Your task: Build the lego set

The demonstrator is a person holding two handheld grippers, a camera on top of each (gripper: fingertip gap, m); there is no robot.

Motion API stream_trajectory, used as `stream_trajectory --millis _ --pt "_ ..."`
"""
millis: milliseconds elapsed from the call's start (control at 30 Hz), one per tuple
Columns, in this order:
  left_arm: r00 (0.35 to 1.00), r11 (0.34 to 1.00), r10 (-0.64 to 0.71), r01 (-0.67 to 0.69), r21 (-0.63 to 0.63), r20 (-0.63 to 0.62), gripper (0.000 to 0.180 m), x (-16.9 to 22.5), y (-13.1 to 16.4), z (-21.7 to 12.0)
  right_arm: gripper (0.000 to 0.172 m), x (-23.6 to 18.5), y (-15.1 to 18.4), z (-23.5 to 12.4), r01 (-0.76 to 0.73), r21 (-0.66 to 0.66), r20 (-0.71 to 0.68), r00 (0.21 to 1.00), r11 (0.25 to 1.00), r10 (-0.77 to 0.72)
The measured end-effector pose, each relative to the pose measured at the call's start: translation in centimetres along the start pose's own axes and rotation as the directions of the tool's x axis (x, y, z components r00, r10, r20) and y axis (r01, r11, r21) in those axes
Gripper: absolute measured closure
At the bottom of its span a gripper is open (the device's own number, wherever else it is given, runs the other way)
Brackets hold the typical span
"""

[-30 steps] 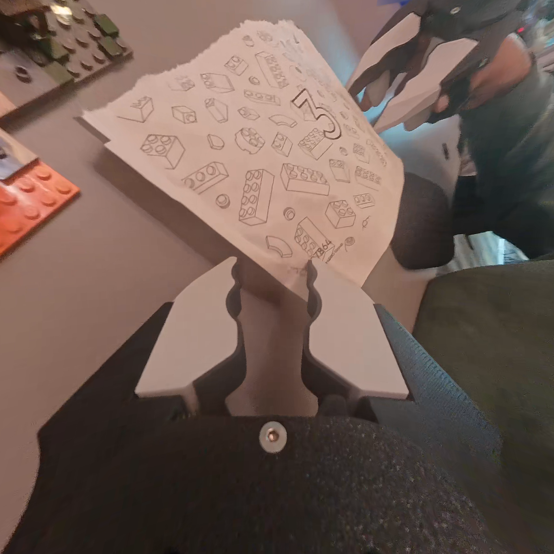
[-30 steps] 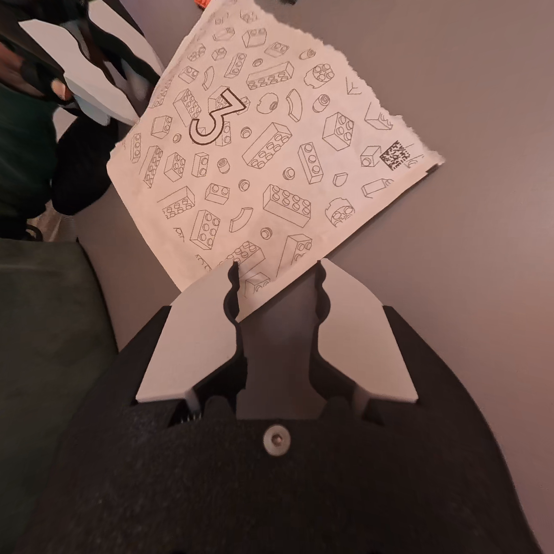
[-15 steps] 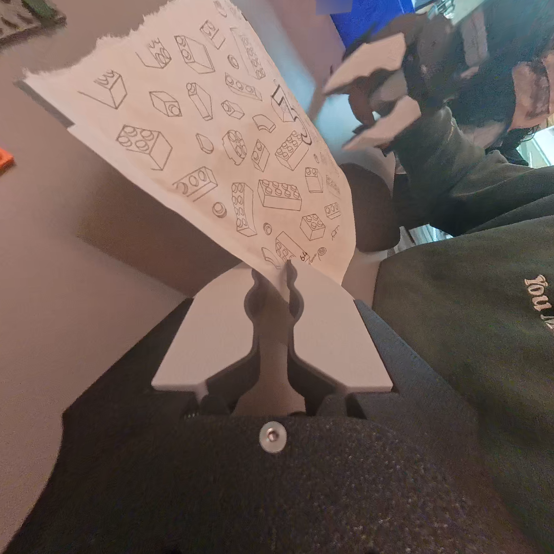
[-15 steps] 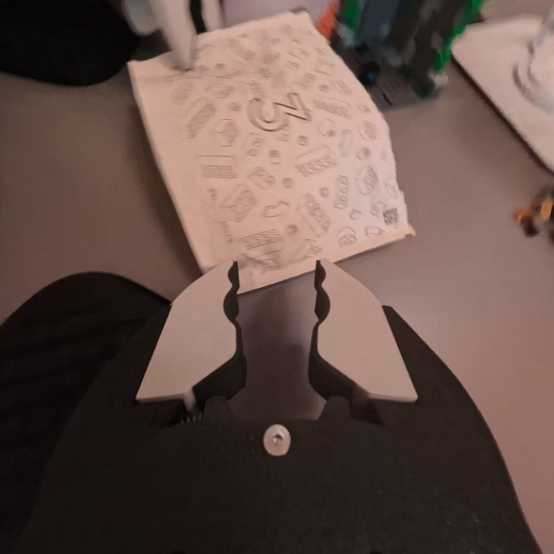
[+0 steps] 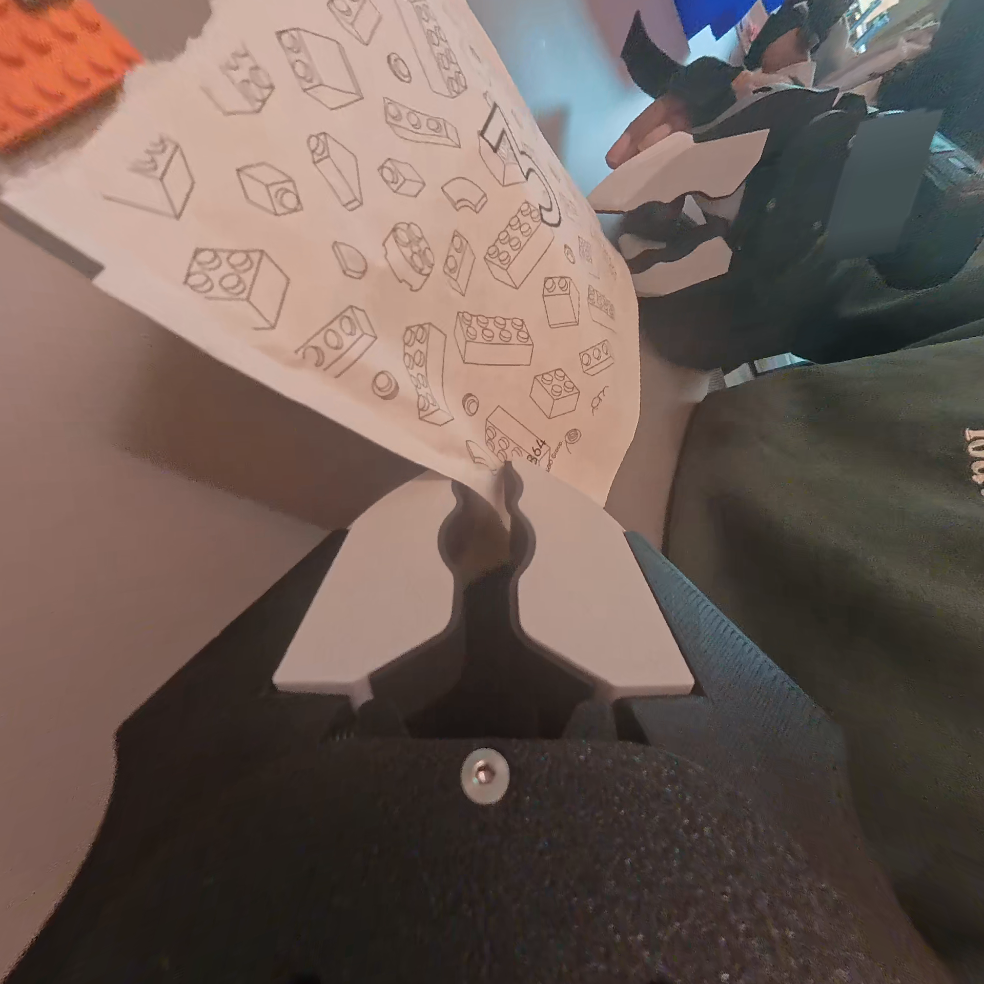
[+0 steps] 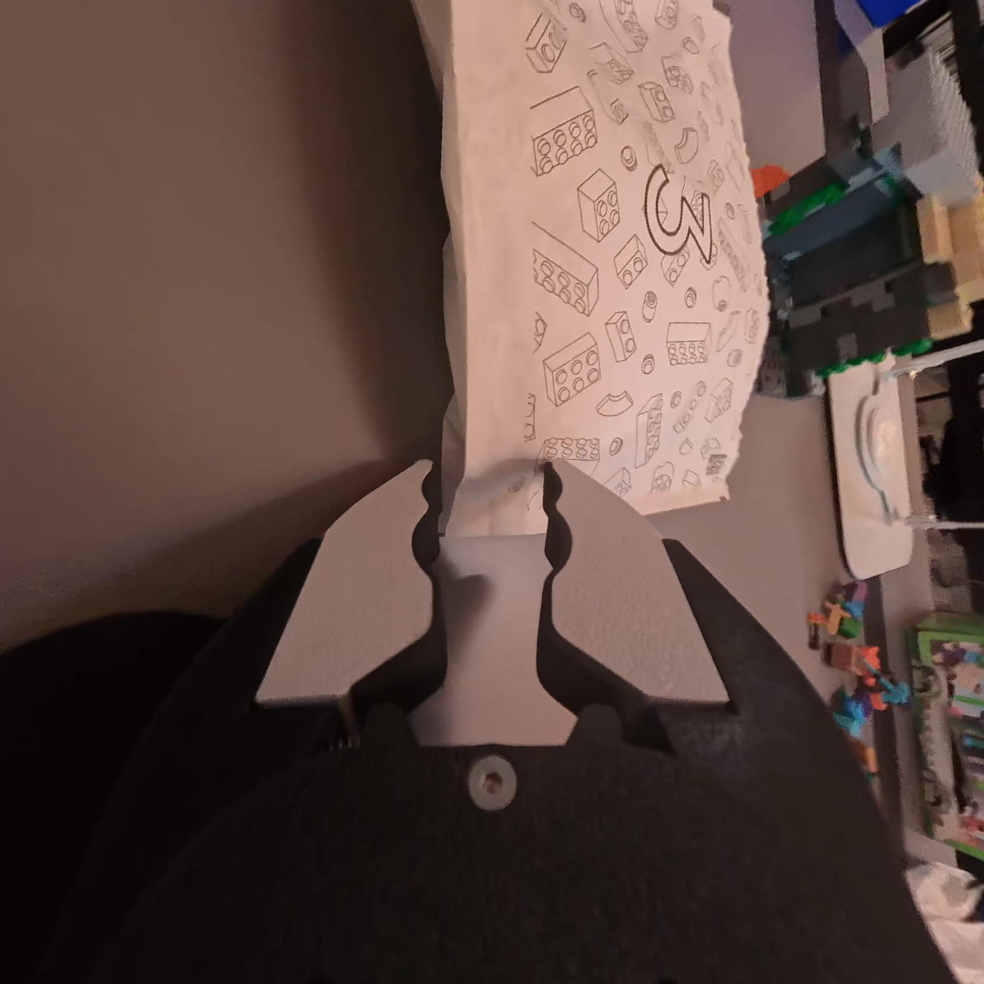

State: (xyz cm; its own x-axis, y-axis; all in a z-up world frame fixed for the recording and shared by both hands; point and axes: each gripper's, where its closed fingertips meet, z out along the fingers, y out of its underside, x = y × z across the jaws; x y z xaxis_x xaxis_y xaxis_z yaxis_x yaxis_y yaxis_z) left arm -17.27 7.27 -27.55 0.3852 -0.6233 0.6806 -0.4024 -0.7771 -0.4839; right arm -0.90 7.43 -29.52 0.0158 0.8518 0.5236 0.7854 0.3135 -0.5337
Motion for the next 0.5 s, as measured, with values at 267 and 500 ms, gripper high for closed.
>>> stream_trajectory --millis 267,500 --pt "0.997 0.997 0.042 -0.046 0.068 0.059 0.167 -0.4 2.5 -3.0 0.150 0.0 -3.3 2.5 0.207 -0.007 -0.131 0.970 0.978 -0.206" --pt "0.970 0.964 0.159 -0.193 0.185 0.184 0.171 -0.5 3.4 -5.5 0.157 0.9 -6.7 3.0 0.329 0.029 -0.294 0.905 0.944 -0.307"
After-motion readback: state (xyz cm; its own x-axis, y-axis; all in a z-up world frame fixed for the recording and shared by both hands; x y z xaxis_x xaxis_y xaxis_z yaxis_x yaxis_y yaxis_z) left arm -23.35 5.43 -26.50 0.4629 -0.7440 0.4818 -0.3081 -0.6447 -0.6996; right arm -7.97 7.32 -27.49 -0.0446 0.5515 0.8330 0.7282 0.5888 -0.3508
